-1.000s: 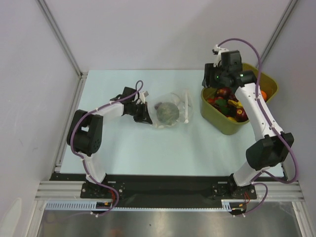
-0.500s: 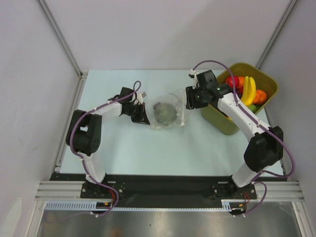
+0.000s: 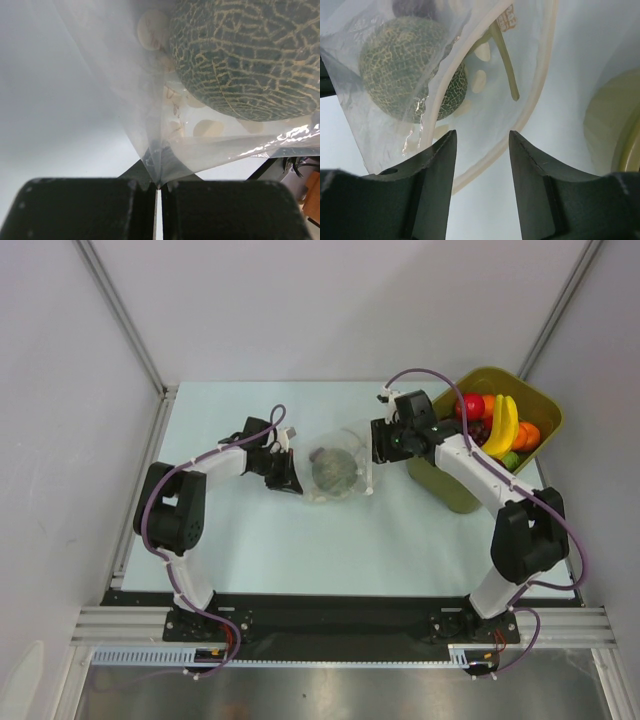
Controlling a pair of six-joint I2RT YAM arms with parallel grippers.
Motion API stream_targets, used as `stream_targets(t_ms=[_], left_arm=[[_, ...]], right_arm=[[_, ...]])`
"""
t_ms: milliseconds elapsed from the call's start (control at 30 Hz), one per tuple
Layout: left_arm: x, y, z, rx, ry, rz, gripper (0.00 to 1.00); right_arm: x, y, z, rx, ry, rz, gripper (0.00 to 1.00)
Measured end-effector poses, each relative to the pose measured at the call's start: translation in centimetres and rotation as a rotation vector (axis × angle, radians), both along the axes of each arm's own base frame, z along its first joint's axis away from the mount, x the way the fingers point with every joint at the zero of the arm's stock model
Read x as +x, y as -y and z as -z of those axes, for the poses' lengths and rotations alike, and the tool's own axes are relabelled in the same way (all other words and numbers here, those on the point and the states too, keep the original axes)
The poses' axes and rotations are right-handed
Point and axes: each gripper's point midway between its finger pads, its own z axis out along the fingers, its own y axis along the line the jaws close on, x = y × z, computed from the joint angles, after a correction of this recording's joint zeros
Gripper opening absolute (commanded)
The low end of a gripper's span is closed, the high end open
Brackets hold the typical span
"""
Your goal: Open the zip-top bag and remove the fake food
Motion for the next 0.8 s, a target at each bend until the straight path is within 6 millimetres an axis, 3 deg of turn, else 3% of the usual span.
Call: stream_targets(t_ms=[133, 467, 800], left_arm=[[-0.1, 0.0, 0.0, 0.002, -0.002, 0.001, 0.00], [-0.5, -0.3, 0.2, 0.012, -0.014, 0.013, 0.00], [-0.8, -0.6, 0.3, 0.018, -0.028, 0.013, 0.00]], right_arm=[[0.9, -0.5, 0.4, 0.006, 0.025, -0.019, 0.54], [2.1, -1.2, 3.8, -0.008, 0.034, -0.066, 0.61], [3.6, -2.1, 3.0, 0.035, 0.113, -0.091, 0.63]])
